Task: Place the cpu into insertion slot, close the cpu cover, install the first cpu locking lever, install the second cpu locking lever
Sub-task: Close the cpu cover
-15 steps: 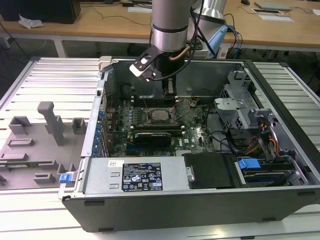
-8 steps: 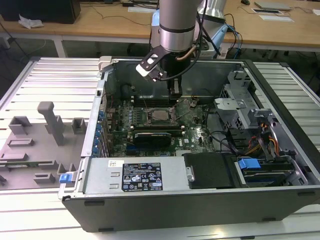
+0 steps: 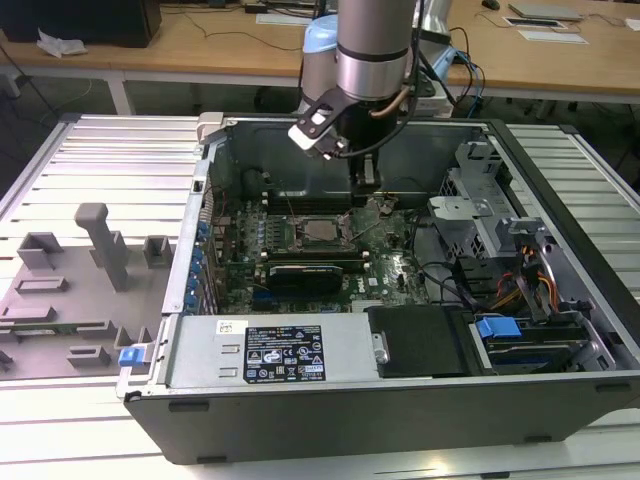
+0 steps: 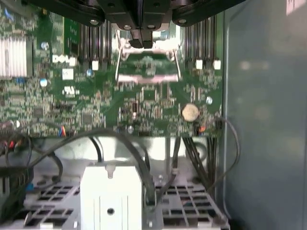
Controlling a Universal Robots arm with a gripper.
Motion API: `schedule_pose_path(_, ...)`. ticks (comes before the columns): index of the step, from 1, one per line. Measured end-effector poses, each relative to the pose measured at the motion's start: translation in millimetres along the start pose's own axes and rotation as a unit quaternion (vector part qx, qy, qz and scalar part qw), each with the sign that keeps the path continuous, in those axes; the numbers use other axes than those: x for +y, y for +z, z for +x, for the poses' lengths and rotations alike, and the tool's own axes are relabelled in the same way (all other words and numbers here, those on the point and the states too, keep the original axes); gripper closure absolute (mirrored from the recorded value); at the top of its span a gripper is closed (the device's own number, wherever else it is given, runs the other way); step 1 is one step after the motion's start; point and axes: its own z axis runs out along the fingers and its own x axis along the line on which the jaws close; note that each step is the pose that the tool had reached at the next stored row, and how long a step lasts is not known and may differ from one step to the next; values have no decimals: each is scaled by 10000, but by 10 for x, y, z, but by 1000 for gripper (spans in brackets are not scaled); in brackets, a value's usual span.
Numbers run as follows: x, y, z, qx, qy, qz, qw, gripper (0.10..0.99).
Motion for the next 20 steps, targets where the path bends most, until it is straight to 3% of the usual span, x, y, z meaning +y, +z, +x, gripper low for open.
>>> schedule_pose_path(6, 238, 15, -12, -1, -1, 2, 10000, 980)
schedule_pose_path(9, 398, 26, -18, 0, 0, 2, 10000, 980)
schedule_pose_path(14, 448, 31, -19, 0, -1, 3, 10000, 980)
schedule_pose_path(17, 523, 44, -19, 0, 0, 17, 10000, 980)
schedule_pose_path(20, 527, 82, -20, -1, 11, 26, 10000, 980)
